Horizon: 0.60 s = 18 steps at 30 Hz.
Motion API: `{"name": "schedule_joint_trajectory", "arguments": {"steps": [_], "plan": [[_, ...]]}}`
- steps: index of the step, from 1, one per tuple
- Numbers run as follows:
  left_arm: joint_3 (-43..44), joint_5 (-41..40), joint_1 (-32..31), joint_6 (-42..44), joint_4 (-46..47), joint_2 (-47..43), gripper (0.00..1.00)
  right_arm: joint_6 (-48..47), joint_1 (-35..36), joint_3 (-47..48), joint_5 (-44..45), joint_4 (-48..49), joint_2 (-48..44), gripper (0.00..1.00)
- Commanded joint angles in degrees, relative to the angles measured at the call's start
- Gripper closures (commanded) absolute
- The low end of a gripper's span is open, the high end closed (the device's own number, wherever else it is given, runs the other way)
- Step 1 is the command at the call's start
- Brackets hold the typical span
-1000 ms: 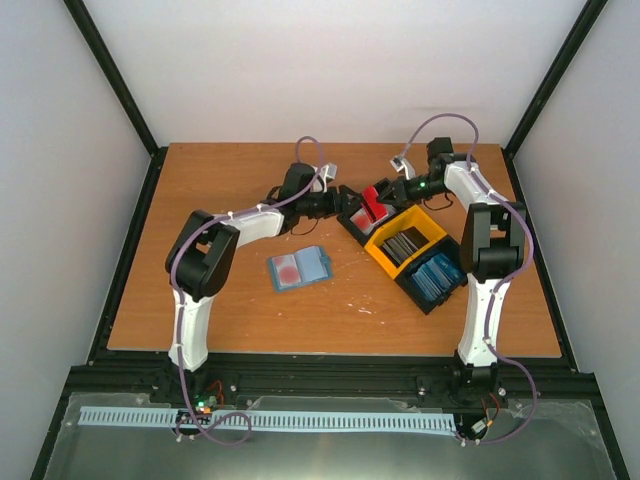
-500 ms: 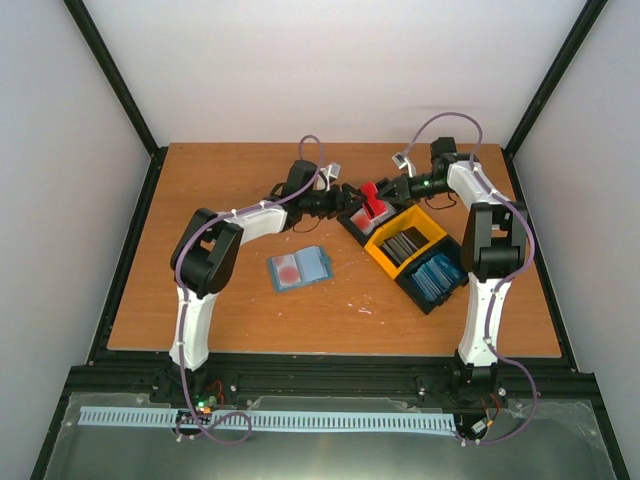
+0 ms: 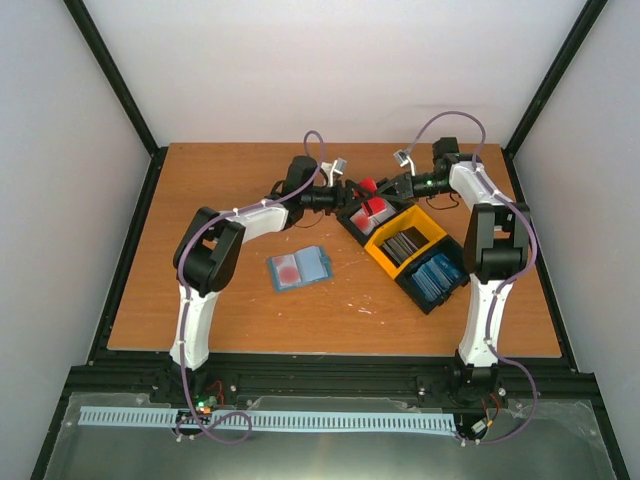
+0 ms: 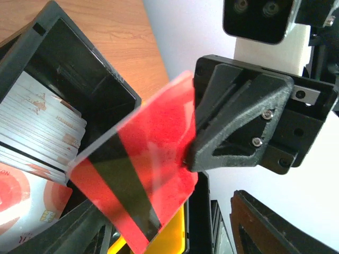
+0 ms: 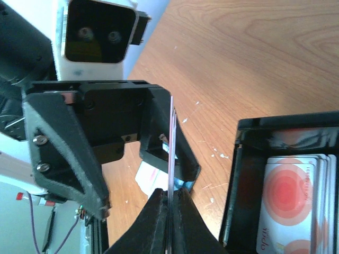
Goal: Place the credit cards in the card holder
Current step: Pick up the credit card from the storage box.
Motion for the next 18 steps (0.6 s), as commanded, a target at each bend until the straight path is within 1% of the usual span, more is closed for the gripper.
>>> {"name": "schedule_joint_trajectory", "arguments": {"steps": [1,3,6,12,15,16,17,18], "plan": [[2.4,2.1,0.7,-1.1,2.9,1.0,0.38,-1.9,-0.4,-0.9,-4.3,-0.5,-4.0,0.97],[2.5,2.4,0.9,-1.1,3.3,0.8,0.43,-1.8,-0.4,-1.2,-4.5,-0.5,-4.3,0.97],[3.2,2.8,1.2,-0.7,3.4,0.5,0.60,-2.1,-0.3,-1.8,-5.7,-0.4,-4.7,0.97],[2.8,3.6,2.3,-0.2,4.4,-0.8,0.85,-3.0,-0.4,-2.8,-7.1,-0.5,-5.6,0.97],[2.0,4.3,2.8,-0.4,6.1,-1.9,0.99,-3.9,-0.4,-2.7,-8.1,-1.1,-6.0,0.97],[1.6,4.2,2.9,-0.4,6.5,-2.4,0.99,-4.3,-0.4,-2.8,-8.4,-1.3,-6.2,0.93],[1.1,4.1,3.1,-0.4,6.9,-2.8,0.99,-5.3,-0.3,-3.0,-8.8,-1.8,-6.5,0.80],[0.6,4.1,3.3,-0.6,7.3,-3.4,0.99,-6.4,-0.4,-3.3,-9.3,-2.0,-7.0,0.70]]}}
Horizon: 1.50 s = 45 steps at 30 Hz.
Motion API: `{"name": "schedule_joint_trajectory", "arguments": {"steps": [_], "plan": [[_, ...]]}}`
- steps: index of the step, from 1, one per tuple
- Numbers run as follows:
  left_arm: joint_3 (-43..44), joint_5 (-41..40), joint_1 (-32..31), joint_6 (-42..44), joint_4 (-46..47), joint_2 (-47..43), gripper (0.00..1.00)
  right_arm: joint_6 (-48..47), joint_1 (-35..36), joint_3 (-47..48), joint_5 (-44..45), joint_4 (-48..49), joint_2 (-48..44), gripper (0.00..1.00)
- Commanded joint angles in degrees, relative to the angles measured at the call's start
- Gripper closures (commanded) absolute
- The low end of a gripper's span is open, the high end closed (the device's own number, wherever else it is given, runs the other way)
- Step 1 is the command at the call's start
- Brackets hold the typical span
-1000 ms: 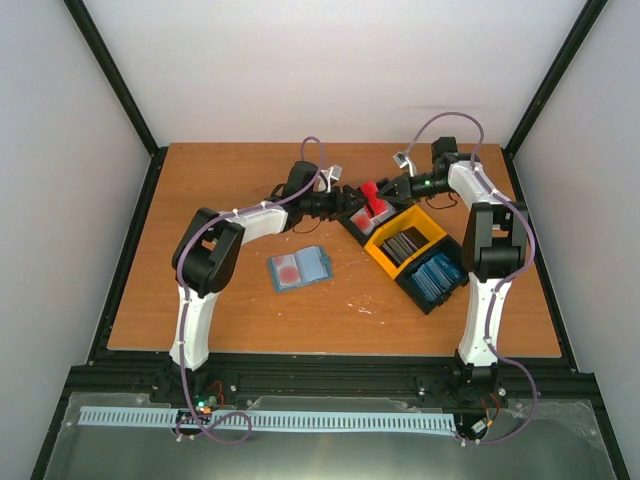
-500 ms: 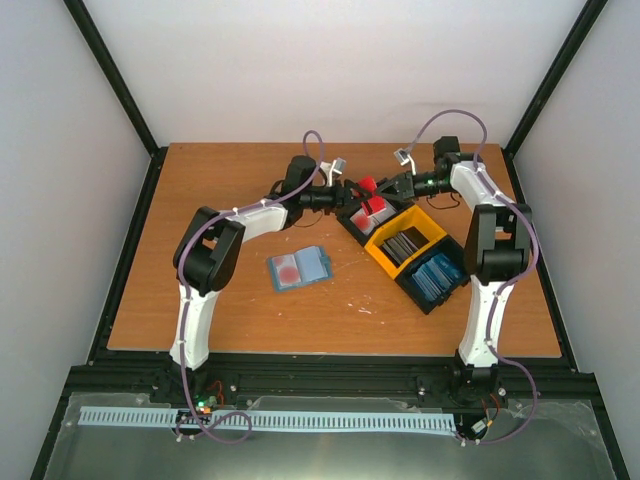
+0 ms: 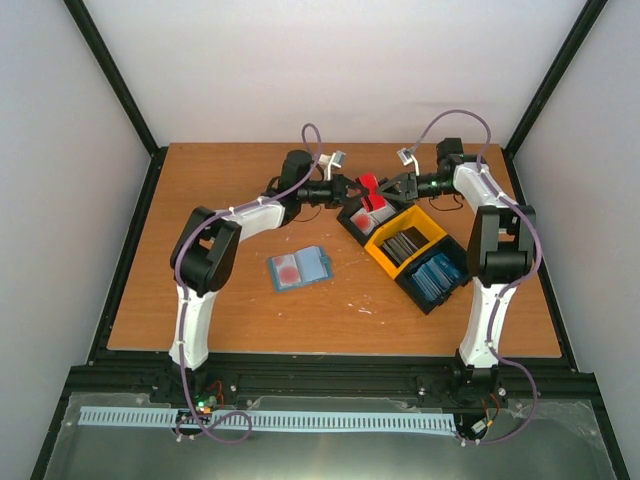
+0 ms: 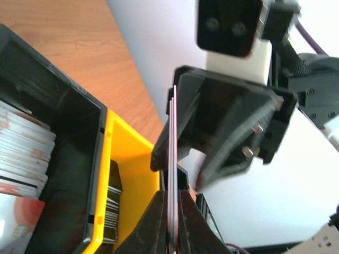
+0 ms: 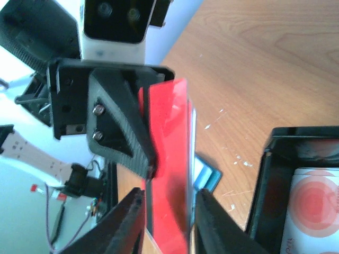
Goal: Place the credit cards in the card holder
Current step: Pick up the credit card from the storage box.
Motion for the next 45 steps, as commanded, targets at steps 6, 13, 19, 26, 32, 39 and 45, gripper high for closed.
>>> {"name": "schedule_joint_trajectory", "arguments": {"steps": [6,13,19,26,32,39,45], "plan": [[-2.7,-0.6,3.0,0.1,5.3,-7.4,0.99,-5.9,0.1,-4.1,-5.8,0.1,-7.6,0.54],[-3.2,-0.3,3.6,-0.3,6.8,-11.2,0.99,-7.3,0.3,-3.3,-5.9,-1.8,-7.4,0.56],[-3.2,0.8,3.4,-2.4,8.9,-10.5,0.99,-5.2,0.7,-2.1,-6.1,-0.7,-7.3,0.57],[-3.0,1.5,3.2,-2.7,9.5,-10.0,0.99,-3.0,2.0,-4.0,-5.4,3.0,-9.0,0.50],[-3.9,1.8,2.7,-2.7,9.8,-10.2,0.99,-0.2,2.2,-4.0,-5.2,5.4,-8.5,0.52],[-4.2,1.8,2.7,-2.5,9.9,-10.3,0.99,-2.2,2.2,-4.0,-6.0,4.2,-9.0,0.53],[-4.4,2.1,2.5,-2.2,10.2,-10.7,0.99,0.5,2.2,-4.0,-4.9,5.8,-8.4,0.54]]}}
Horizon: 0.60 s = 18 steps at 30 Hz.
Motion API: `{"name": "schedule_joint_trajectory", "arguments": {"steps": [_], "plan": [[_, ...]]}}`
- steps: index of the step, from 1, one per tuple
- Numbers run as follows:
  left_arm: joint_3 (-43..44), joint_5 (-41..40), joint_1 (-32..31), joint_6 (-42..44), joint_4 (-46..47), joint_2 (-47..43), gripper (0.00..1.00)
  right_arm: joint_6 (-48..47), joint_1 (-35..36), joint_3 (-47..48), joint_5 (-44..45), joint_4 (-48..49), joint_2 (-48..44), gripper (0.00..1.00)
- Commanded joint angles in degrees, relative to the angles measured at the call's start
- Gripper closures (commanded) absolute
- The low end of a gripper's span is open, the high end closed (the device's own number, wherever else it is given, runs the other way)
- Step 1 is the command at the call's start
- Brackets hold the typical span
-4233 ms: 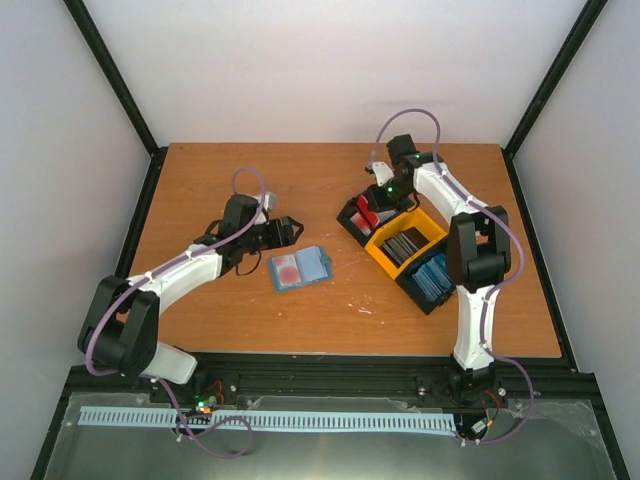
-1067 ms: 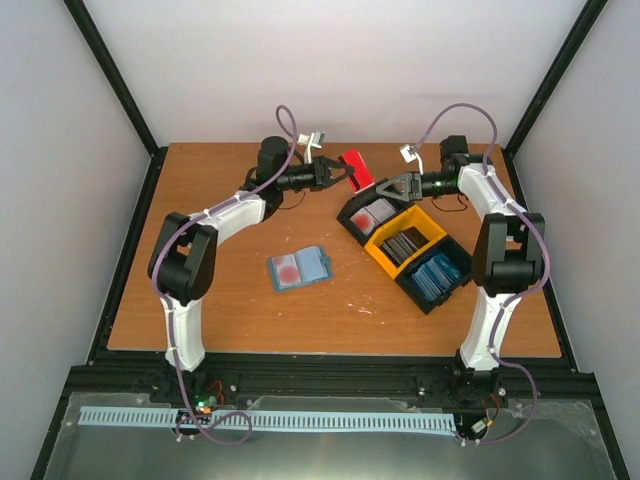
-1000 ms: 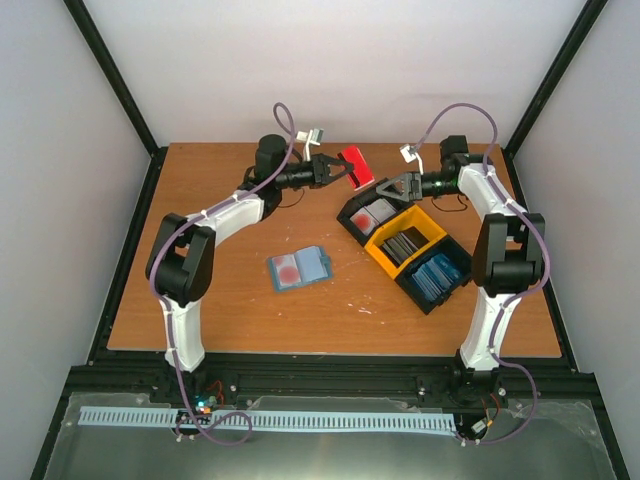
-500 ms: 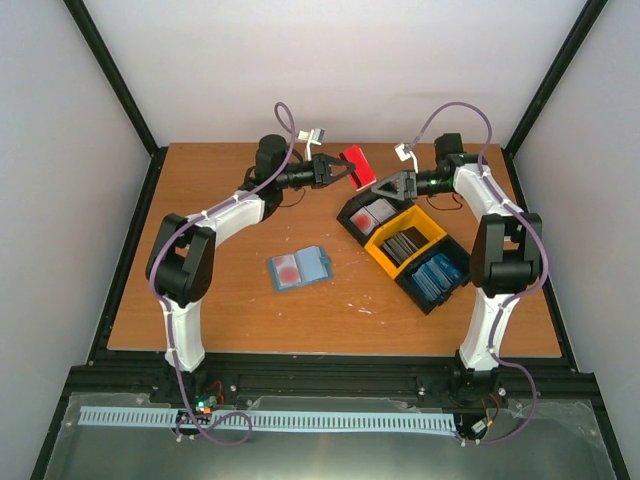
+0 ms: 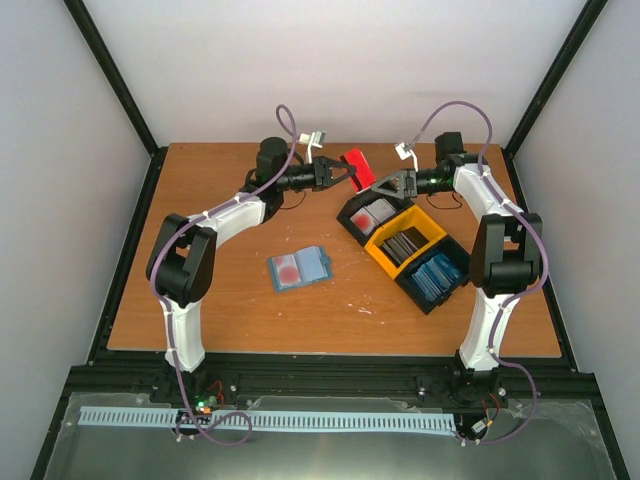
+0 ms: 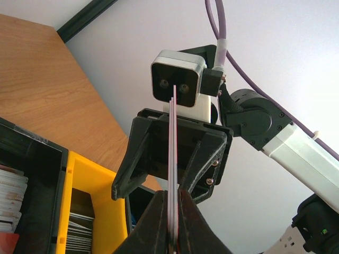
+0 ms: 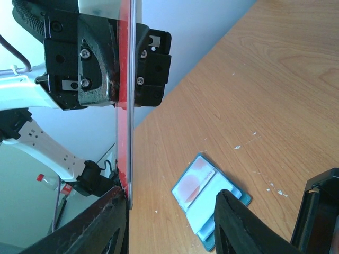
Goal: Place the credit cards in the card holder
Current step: Pick up the credit card from the storage box.
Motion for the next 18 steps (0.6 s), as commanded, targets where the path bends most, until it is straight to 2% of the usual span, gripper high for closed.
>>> {"name": "schedule_joint_trajectory", "arguments": {"steps": [1,8,12,18], "plan": [[0.1,1.2,-0.5,0.2,2.7,-0.6,0.99,2.0,0.3,-0.2,-0.1,1.9,-1.6,0.55],[-0.5,2.5,-0.8,-0.1,5.0,-1.3,0.99,4.5,0.3,-0.2,1.6,3.5,-0.4,0.63],[-0.9,3.3,-0.9,-1.0,7.1,-1.8,0.99,5.0,0.3,-0.2,1.1,3.7,0.1,0.77],[-1.0,4.5,-1.4,-1.0,8.3,-1.9,0.99,7.1,0.3,-0.1,-0.3,5.5,-0.5,0.77]]}}
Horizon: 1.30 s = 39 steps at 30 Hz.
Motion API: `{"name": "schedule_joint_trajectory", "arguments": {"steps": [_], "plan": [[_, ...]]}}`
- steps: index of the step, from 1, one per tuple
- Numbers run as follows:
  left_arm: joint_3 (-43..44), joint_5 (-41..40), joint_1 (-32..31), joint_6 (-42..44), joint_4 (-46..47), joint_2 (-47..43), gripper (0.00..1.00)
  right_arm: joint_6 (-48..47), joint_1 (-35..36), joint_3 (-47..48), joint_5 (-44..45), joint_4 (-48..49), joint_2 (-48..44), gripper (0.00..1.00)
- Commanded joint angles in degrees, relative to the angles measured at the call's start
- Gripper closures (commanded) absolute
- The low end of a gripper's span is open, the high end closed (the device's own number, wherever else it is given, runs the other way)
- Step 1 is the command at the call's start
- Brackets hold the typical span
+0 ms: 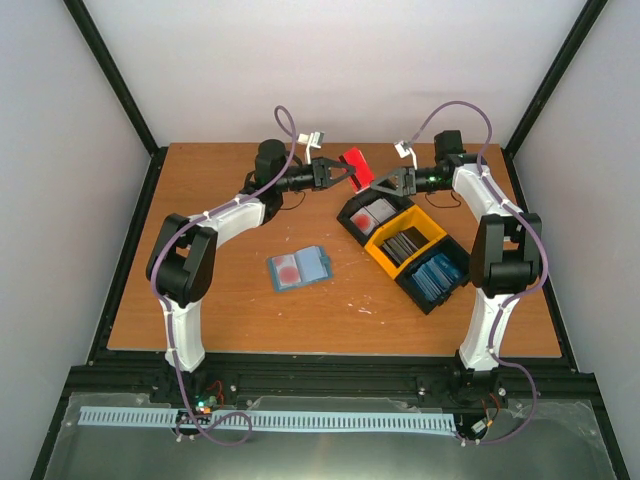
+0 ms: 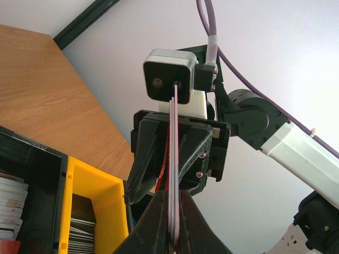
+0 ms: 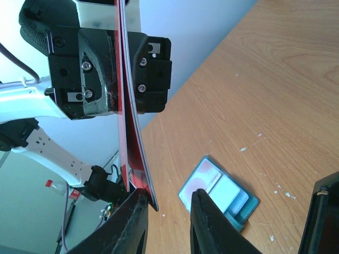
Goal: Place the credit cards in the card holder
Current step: Pick up the credit card from the storage box.
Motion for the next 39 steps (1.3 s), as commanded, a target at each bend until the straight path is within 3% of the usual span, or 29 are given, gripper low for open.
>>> {"name": "schedule_joint_trajectory", "arguments": {"steps": [1,10,21,29,32,38,39], "plan": [[0.4,4.5,-1.4,-0.7,4.9,-1.8,0.99,2.0,0.2,-0.1,-1.1,3.0,-0.7,0.77],[0.4,6.5,-2.6,-0.1,7.7,-2.0,0.99,6.0,0.6,0.0,-4.6,6.3,-1.2,0.80],[1.6,6.2,-3.3,2.3,4.4,-0.2,0.99,6.2,1.1,1.6,-8.5,5.5,-2.1,0.80],[8.6,5.4,-3.3,3.4,-7.1,4.1,0.94,5.8,-0.1,3.6,-10.3,4.1,0.6,0.95],[11.5,5.0,-3.3,4.8,-11.6,6.7,0.92,-3.7,-0.8,7.8,-12.2,-7.1,3.5,0.97],[12.7,5.4,-3.2,4.1,-12.0,9.3,0.89,-30.6,-4.2,23.1,-17.1,-40.1,14.8,0.97],[12.8,5.4,-3.2,4.2,-12.1,9.6,0.89,-31.1,-4.8,23.7,-17.6,-41.1,15.8,0.97]]}}
